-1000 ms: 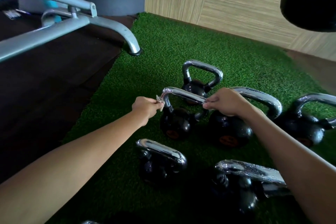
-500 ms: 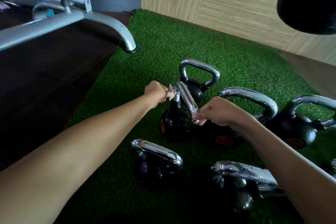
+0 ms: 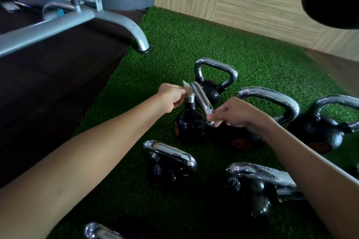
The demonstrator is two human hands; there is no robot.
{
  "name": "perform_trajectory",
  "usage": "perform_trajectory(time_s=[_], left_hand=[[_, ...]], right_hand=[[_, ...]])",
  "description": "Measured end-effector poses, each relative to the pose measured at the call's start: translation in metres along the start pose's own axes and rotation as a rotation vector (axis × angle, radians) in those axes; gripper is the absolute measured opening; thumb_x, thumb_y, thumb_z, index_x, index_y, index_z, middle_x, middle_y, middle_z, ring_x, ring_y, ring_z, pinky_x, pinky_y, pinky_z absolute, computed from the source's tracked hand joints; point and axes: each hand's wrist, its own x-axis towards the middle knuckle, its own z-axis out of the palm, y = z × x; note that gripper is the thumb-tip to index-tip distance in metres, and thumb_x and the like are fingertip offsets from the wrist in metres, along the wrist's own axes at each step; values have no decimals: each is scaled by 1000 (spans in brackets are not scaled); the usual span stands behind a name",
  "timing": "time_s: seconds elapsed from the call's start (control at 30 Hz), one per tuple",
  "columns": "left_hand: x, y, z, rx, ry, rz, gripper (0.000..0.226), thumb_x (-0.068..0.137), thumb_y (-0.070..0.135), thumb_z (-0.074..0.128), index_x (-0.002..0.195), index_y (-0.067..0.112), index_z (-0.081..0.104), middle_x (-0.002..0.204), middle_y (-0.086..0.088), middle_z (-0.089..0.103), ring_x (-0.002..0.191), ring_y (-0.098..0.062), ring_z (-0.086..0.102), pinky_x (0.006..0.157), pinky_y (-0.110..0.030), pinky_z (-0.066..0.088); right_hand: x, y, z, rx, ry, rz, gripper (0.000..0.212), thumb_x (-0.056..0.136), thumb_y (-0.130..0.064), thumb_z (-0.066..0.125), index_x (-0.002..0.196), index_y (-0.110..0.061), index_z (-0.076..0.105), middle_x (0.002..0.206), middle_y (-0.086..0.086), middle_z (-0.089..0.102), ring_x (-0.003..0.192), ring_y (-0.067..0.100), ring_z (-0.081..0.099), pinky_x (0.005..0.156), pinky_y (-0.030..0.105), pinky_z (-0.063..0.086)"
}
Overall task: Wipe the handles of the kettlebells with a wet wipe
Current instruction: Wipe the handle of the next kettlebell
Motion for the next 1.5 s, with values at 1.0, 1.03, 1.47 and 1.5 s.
perform_trajectory(time_s=[1.0,1.03,1.47,1.5], left_hand=[[-52,-42,2,613,-313,350,28,78,16,87,103,7,79,91,-4,80,69,-11,67,68,-23,53],[-51,-41,0,627,-306,388,29,76,17,88,102,8,80,90,-2,80,73,-11,72,74,-24,56],[-30,-29,1,821,-168,216,36,71,34,92,98,15,78,96,1,76,90,-17,70,87,-34,57],[-31,-21,-5,688,-135,192,37,73,34,90,100,13,76,96,0,75,86,-16,67,84,-30,55]], right_hand=[[13,1,-9,-199,-103,-7,35,93,-44,67,90,-12,81,99,12,78,57,14,49,61,26,41],[13,0,-9,-191,-97,-9,36,92,-44,68,90,-11,81,100,11,78,58,14,50,63,26,42],[8,-10,1,-368,134,80,39,77,-52,82,85,-14,79,83,3,76,71,17,67,76,29,55],[5,-13,3,-417,245,64,39,70,-53,87,89,-19,79,86,2,76,77,20,69,79,33,57]])
